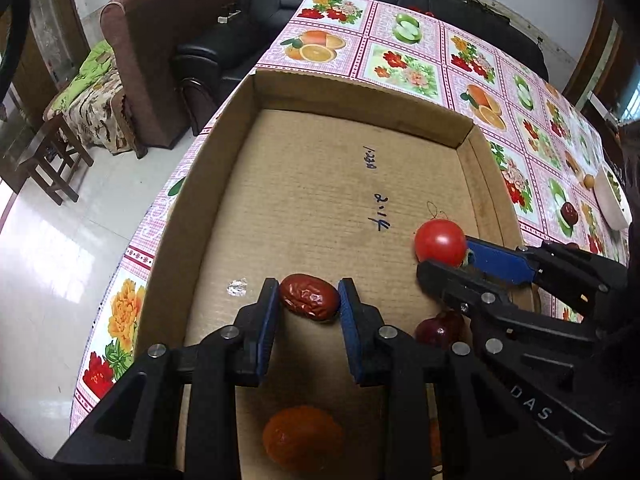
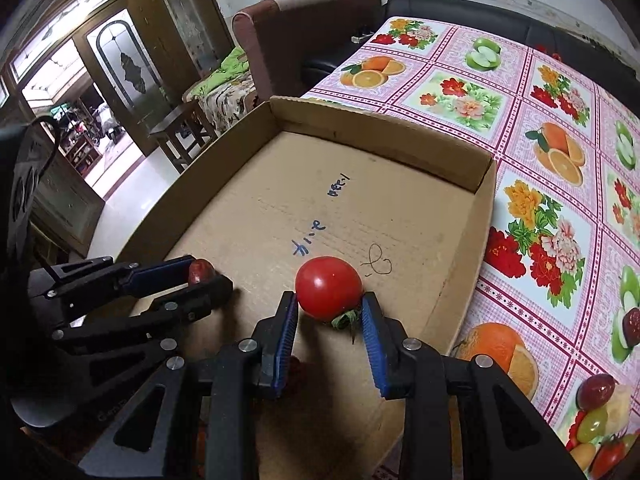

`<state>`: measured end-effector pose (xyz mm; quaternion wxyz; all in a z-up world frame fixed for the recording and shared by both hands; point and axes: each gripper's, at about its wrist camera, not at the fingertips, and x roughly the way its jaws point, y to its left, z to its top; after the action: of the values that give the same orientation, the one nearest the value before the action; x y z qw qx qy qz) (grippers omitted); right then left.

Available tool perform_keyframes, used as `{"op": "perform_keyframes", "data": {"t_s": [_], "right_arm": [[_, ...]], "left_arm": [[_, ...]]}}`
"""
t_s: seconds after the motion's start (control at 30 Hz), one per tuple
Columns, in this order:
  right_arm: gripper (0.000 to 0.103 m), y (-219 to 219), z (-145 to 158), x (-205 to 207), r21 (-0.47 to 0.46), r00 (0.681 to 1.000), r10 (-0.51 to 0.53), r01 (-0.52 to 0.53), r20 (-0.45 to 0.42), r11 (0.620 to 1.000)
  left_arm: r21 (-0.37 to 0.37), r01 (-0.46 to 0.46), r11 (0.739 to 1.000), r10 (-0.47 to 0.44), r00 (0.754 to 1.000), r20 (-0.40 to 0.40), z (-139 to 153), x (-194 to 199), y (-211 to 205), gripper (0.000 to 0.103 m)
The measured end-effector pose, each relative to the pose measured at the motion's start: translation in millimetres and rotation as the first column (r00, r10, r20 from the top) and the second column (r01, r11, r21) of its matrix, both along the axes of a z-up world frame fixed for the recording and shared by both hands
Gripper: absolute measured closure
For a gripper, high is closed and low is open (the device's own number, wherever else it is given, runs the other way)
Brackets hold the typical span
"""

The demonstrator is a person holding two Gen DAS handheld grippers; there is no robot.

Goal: Organize fruits
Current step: 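Open both tools to drop the tomato and date into the tray, then move both tools back toward the remaining fruits on the table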

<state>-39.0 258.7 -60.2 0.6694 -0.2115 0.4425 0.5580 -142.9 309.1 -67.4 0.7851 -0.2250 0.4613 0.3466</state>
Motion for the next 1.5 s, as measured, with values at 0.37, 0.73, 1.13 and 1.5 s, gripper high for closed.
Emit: {"op": "perform_keyframes", "data": {"t_s": [0.37, 0.73, 1.13, 1.5], "right_arm": [[0.056, -15, 17, 4, 0.035, 1.0, -0.022, 0.022, 0.0, 0.999], [0.051, -63, 44, 31, 0.115, 0.993, -0.112, 0.114, -0.021, 0.987], [0.051, -159, 61, 92, 0.168, 0.953, -0.299, 0.302, -0.047, 0.938], [0.051, -240, 50, 143, 0.151, 0.886, -0.46, 0.463, -0.057, 0.873]], "left_arm": [[-0.04, -0.072, 0.997, 0.073, 0.997, 0.035, 5, -16, 4, 0.074], [0.009, -0.072, 0.997, 0.071, 0.991, 0.111, 39, -10, -15, 0.058], [0.014, 0.071, 0.997, -0.073, 0.98, 0.187, 68, 36, -73, 0.058], [-0.008, 0.221, 0.975, -0.216, 0.96, 0.18, 61, 78, -135, 0.058]]}}
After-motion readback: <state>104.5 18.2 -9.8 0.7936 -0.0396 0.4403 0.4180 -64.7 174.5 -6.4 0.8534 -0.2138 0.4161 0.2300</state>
